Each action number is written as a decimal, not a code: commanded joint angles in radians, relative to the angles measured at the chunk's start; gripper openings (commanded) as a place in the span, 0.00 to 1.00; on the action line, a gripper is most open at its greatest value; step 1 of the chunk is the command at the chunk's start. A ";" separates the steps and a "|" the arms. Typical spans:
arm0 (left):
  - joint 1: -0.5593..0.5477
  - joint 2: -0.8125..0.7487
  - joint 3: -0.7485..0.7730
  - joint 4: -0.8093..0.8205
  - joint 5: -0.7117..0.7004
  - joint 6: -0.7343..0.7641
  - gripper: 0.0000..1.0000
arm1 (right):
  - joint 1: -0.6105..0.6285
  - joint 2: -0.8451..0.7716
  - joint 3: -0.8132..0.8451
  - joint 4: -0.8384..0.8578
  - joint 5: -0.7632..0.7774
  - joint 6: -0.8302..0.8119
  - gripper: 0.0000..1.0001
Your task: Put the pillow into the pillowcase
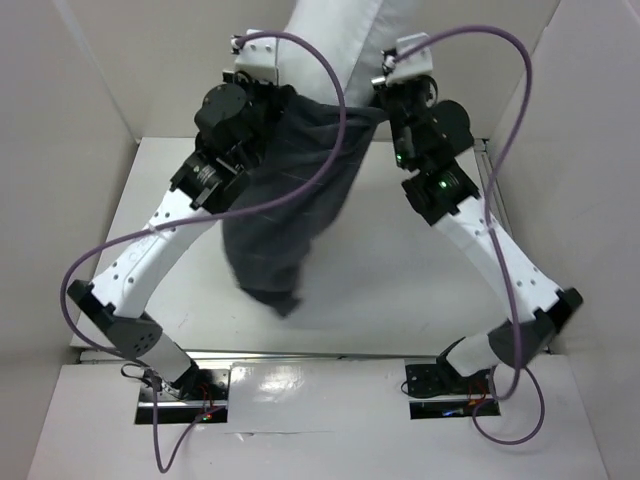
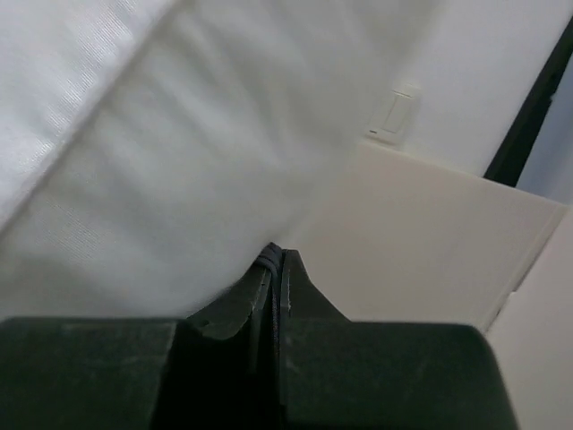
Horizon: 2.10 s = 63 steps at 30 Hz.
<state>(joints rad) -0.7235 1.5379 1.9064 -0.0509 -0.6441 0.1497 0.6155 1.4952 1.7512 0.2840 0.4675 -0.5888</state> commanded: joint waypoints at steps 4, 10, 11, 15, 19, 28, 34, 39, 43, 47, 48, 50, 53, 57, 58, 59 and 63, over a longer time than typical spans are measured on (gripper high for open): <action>0.119 0.088 0.222 0.065 0.006 -0.110 0.00 | 0.007 -0.243 -0.156 0.158 -0.205 0.162 0.00; 0.186 0.206 0.243 0.154 0.027 -0.099 0.00 | 0.018 -0.387 -0.503 0.060 -0.317 0.414 0.00; 0.187 0.217 0.243 0.154 0.038 -0.111 0.00 | 0.018 -0.397 -0.565 0.060 -0.278 0.510 0.00; 0.196 0.226 0.154 0.163 0.171 -0.124 0.00 | 0.030 -0.397 -0.850 -0.025 -0.228 0.756 0.00; 0.187 0.140 -0.106 0.197 0.300 -0.153 0.00 | 0.116 -0.352 -0.956 -0.275 -0.135 0.915 0.15; 0.199 -0.125 -0.586 0.108 0.370 -0.323 0.57 | 0.408 -0.412 -0.744 -0.836 0.229 1.063 0.91; 0.217 -0.151 -0.575 -0.035 0.284 -0.371 0.65 | 0.397 -0.470 -0.736 -0.717 0.302 0.937 1.00; 0.158 -0.052 -0.486 -0.111 0.400 -0.343 0.70 | 0.109 -0.451 -0.759 -0.499 0.070 0.833 1.00; 0.044 0.137 -0.238 -0.239 0.295 -0.271 0.61 | -0.213 -0.372 -0.759 -0.486 -0.272 0.909 1.00; -0.014 0.318 -0.043 -0.386 0.268 -0.262 0.60 | -0.390 -0.340 -0.809 -0.367 -0.551 0.909 0.98; -0.028 0.344 -0.021 -0.408 0.268 -0.272 0.60 | -0.401 -0.323 -0.831 -0.336 -0.582 0.899 0.97; -0.037 0.396 0.014 -0.447 0.238 -0.282 0.57 | -0.401 -0.291 -0.841 -0.280 -0.634 0.882 0.97; -0.037 0.429 0.025 -0.486 0.189 -0.320 0.49 | -0.401 -0.251 -0.851 -0.221 -0.655 0.882 0.97; -0.014 0.441 0.025 -0.570 0.080 -0.396 0.46 | -0.401 -0.228 -0.851 -0.177 -0.676 0.893 0.97; -0.005 0.430 0.005 -0.584 0.080 -0.407 0.46 | -0.401 -0.219 -0.863 -0.158 -0.676 0.893 0.97; 0.005 0.420 -0.015 -0.584 0.080 -0.407 0.46 | -0.401 -0.210 -0.863 -0.158 -0.690 0.893 0.97; 0.006 0.386 -0.067 -0.605 0.029 -0.446 0.46 | -0.401 -0.185 -0.863 -0.137 -0.708 0.902 0.97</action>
<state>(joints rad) -0.7265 1.9694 1.8553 -0.5926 -0.5259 -0.2405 0.2127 1.2919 0.8951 0.0612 -0.1993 0.3069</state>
